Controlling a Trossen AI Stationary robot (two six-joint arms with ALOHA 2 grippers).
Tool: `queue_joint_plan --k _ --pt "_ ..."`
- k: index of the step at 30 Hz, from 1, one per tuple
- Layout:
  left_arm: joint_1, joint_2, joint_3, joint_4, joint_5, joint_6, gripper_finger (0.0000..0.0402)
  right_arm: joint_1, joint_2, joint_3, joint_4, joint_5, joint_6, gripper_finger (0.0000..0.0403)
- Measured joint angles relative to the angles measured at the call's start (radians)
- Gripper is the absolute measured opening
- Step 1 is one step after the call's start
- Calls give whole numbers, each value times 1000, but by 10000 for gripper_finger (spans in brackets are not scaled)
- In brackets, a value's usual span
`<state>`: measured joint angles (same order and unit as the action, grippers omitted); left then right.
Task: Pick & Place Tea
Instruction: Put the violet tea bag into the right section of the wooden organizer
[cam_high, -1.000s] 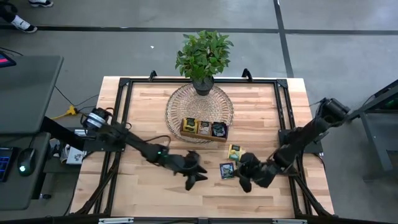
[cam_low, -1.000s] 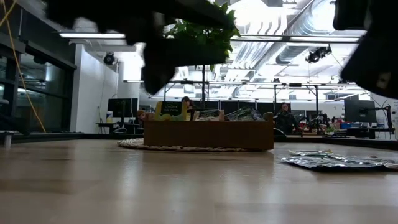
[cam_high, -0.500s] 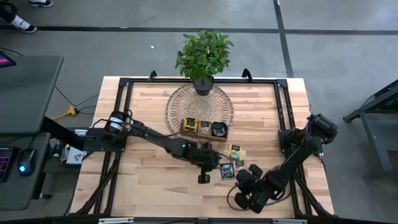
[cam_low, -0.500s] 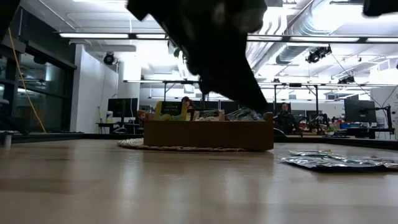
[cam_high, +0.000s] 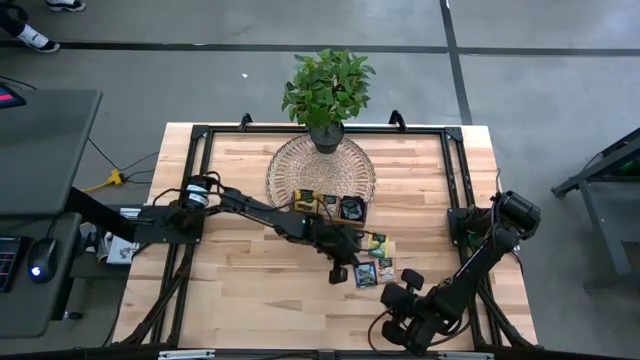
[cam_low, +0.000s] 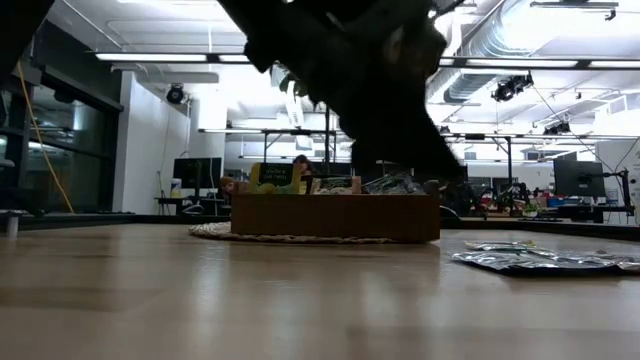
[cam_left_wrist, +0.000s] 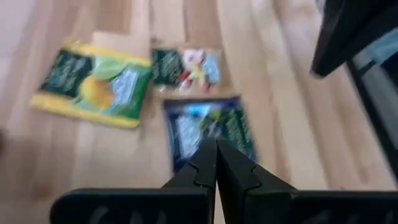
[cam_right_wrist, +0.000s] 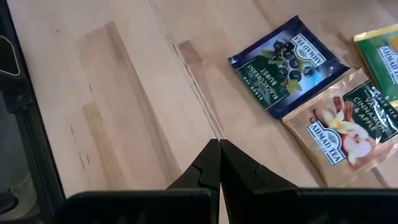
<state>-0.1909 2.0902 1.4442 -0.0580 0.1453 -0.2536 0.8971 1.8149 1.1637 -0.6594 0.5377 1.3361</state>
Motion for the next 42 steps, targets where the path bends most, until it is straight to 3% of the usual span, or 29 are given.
queue_joint_plan --k 17,31,35,38,42 --pt "1 111 -5 116 46 -126 0 0 0 0 4 8 9 0" --pt "2 163 4 110 -16 -233 0 -1 0 0 43 3 -4 3" --pt "1 164 3 103 18 -278 0 -10 0 0 42 11 -49 20" --pt "-6 170 2 94 -20 -286 0 -27 0 0 40 -18 -49 43" --pt "-5 180 1 96 -31 -305 0 -48 0 -31 65 -36 126 88"
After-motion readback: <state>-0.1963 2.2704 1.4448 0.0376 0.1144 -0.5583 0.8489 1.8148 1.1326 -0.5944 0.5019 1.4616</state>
